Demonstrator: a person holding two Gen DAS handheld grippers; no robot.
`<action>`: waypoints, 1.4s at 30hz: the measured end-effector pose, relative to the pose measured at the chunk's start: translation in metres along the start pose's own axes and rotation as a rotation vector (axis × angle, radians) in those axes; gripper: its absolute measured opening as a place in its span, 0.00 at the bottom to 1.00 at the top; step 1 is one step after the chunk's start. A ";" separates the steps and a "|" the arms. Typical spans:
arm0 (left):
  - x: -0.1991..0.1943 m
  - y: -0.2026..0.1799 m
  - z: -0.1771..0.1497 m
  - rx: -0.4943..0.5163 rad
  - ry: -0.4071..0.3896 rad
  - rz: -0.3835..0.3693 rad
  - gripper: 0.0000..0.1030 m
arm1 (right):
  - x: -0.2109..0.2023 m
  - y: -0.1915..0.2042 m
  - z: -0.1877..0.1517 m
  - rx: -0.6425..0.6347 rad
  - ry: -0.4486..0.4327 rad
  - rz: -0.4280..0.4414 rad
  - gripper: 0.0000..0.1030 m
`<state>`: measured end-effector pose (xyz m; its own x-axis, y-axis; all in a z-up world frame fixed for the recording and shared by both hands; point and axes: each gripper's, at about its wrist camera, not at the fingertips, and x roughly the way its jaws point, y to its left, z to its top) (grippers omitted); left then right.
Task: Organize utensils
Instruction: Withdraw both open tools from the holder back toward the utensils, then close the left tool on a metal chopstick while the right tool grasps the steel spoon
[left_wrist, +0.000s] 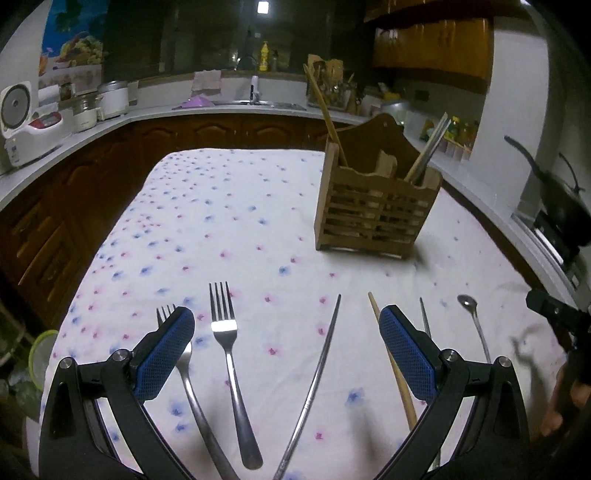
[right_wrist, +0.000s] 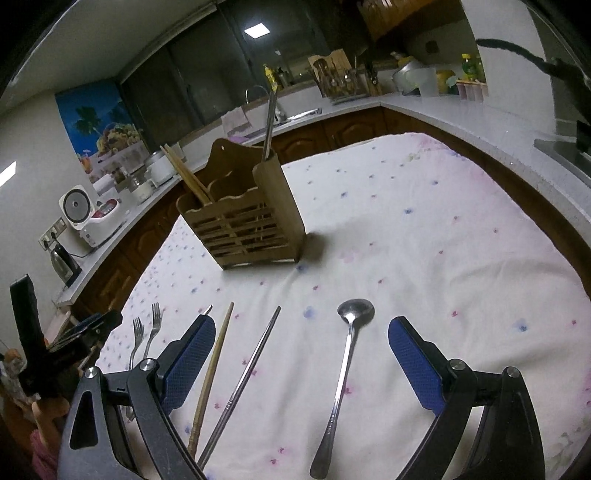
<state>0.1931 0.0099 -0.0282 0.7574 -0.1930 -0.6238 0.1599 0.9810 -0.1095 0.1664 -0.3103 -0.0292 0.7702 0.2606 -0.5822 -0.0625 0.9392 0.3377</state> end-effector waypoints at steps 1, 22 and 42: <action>0.002 -0.001 0.000 0.006 0.007 -0.002 0.99 | 0.002 0.000 0.000 -0.003 0.005 -0.002 0.93; 0.071 -0.028 -0.002 0.155 0.198 0.005 0.91 | 0.057 -0.011 -0.011 -0.038 0.171 -0.108 0.59; 0.121 -0.065 0.006 0.321 0.341 -0.079 0.05 | 0.089 -0.016 -0.002 -0.068 0.247 -0.142 0.05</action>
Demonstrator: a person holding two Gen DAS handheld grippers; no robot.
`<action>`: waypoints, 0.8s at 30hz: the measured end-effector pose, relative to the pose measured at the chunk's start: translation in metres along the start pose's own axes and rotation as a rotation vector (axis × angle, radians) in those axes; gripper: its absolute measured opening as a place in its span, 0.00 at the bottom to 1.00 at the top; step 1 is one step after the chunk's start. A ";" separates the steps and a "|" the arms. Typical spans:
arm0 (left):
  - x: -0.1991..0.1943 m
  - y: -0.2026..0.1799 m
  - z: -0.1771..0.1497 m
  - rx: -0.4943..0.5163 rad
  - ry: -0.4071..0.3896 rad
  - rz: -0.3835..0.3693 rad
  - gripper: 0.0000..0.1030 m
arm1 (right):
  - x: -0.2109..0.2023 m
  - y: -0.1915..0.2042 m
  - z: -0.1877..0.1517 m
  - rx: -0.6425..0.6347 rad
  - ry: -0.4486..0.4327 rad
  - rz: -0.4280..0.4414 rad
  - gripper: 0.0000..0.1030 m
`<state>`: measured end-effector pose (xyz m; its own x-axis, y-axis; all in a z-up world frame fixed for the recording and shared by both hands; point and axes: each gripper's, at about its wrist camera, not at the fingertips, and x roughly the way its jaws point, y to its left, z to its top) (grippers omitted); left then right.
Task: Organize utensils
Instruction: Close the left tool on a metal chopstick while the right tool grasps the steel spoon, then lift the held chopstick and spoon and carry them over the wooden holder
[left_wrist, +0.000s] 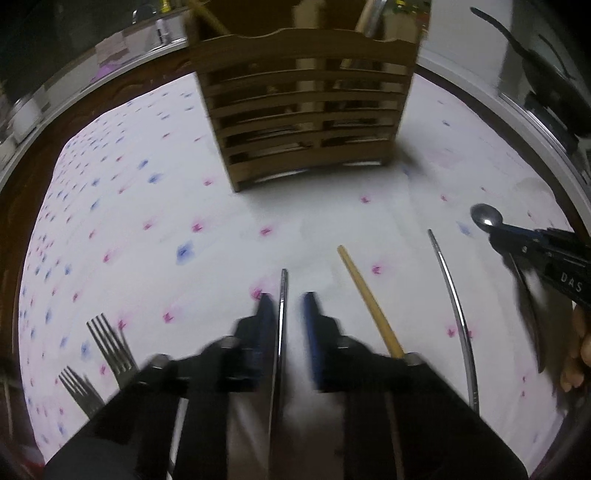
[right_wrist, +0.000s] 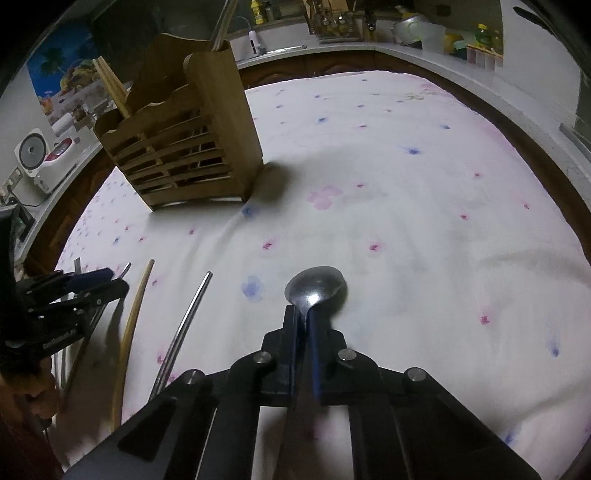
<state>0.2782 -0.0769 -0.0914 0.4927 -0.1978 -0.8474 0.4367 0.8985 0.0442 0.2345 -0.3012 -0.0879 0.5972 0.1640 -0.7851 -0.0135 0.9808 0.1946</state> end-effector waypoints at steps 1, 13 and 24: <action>-0.001 0.000 0.001 0.003 0.001 0.001 0.05 | 0.000 0.000 0.000 0.001 0.000 0.003 0.05; -0.027 0.012 -0.004 -0.058 -0.051 -0.036 0.04 | -0.013 0.001 -0.001 0.008 -0.027 0.054 0.05; -0.103 0.028 -0.007 -0.146 -0.222 -0.077 0.04 | -0.051 0.016 0.003 -0.018 -0.110 0.086 0.04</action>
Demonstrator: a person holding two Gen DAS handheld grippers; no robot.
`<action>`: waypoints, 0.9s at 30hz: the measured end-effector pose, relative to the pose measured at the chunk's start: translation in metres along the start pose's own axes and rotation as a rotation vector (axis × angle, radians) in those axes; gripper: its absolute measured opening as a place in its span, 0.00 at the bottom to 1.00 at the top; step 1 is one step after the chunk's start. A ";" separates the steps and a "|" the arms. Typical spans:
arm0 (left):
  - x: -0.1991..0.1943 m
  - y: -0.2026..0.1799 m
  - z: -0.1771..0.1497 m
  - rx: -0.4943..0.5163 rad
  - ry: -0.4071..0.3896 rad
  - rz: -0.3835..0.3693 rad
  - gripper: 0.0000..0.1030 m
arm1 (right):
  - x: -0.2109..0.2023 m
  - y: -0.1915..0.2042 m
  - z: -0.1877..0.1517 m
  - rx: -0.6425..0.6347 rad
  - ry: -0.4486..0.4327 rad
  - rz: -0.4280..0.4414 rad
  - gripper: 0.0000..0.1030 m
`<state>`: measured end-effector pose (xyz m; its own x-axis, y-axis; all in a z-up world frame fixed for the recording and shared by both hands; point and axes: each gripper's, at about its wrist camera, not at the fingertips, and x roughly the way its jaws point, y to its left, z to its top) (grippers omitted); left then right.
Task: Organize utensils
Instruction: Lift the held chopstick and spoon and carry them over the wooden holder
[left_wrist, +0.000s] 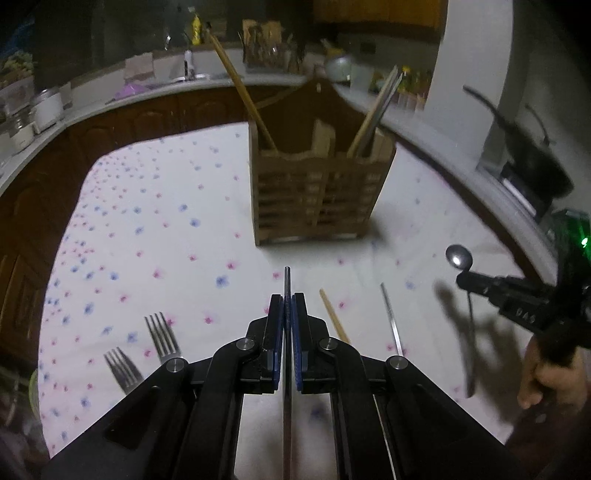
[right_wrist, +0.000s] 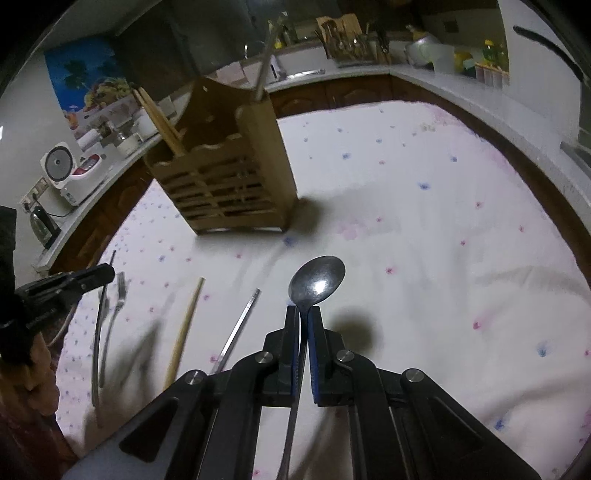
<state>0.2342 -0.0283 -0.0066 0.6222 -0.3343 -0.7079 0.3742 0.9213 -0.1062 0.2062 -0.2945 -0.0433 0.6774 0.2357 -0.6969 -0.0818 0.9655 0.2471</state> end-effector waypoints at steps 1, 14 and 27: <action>-0.005 0.001 0.001 -0.008 -0.010 -0.007 0.04 | -0.003 0.002 0.001 -0.003 -0.007 0.002 0.04; -0.070 0.006 0.003 -0.059 -0.162 -0.044 0.04 | -0.052 0.026 0.013 -0.044 -0.119 0.044 0.02; -0.093 0.016 -0.001 -0.111 -0.240 -0.053 0.04 | -0.069 0.038 0.016 -0.064 -0.171 0.054 0.02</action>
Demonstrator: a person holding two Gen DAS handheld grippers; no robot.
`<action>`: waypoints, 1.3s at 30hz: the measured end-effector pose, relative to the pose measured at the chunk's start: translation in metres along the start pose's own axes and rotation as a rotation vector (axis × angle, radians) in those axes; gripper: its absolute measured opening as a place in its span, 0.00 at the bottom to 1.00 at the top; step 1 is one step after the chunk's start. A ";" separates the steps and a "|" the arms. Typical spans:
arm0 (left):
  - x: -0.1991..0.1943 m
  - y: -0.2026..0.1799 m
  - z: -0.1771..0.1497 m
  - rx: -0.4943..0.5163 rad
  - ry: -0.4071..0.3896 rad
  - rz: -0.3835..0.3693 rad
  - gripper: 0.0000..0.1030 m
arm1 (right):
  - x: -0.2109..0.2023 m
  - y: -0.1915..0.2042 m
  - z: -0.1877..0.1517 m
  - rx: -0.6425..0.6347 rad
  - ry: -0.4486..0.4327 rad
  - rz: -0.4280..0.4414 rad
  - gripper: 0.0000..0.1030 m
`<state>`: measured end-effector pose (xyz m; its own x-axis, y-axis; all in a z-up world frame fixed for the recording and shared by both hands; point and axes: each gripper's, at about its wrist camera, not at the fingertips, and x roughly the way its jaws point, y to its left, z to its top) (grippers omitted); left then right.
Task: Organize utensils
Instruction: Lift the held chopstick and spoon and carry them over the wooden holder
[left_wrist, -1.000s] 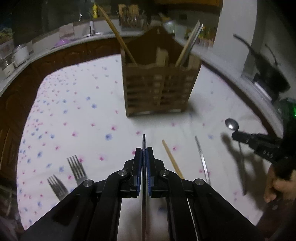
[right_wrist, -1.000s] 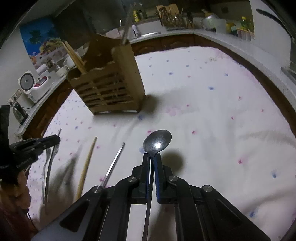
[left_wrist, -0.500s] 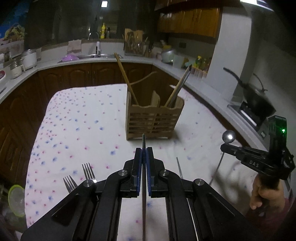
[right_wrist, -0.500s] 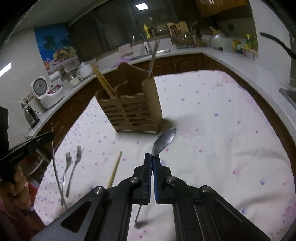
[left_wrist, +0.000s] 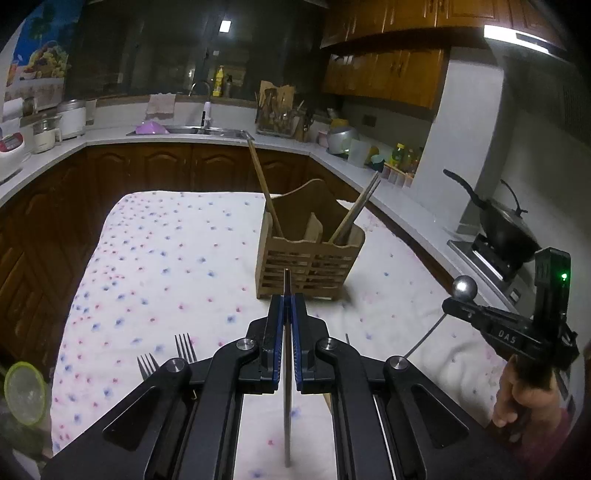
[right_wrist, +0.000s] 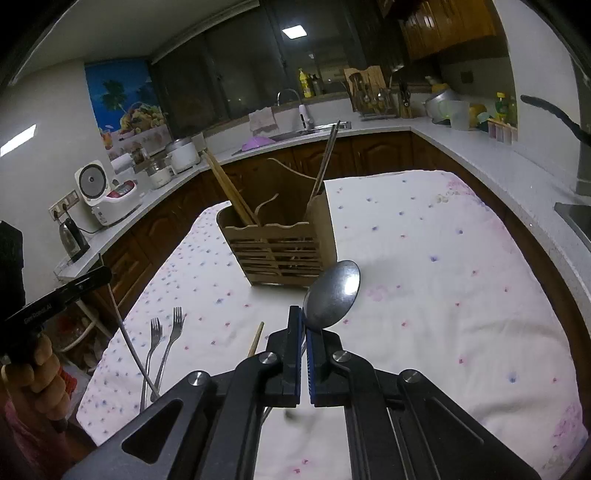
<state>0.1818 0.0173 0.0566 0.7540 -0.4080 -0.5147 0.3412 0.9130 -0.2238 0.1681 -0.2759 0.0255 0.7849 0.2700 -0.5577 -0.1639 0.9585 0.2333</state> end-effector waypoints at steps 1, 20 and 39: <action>-0.001 0.000 0.000 -0.002 -0.004 0.000 0.04 | 0.000 0.001 0.000 -0.001 -0.001 0.000 0.02; -0.021 0.008 0.012 -0.061 -0.118 0.002 0.04 | -0.007 0.005 0.010 -0.025 -0.038 0.006 0.02; -0.029 0.011 0.060 -0.106 -0.273 -0.018 0.04 | 0.000 0.006 0.052 -0.074 -0.104 -0.013 0.02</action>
<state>0.1977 0.0389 0.1190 0.8764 -0.3980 -0.2713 0.3065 0.8953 -0.3232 0.1982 -0.2747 0.0684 0.8442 0.2500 -0.4741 -0.1937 0.9671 0.1651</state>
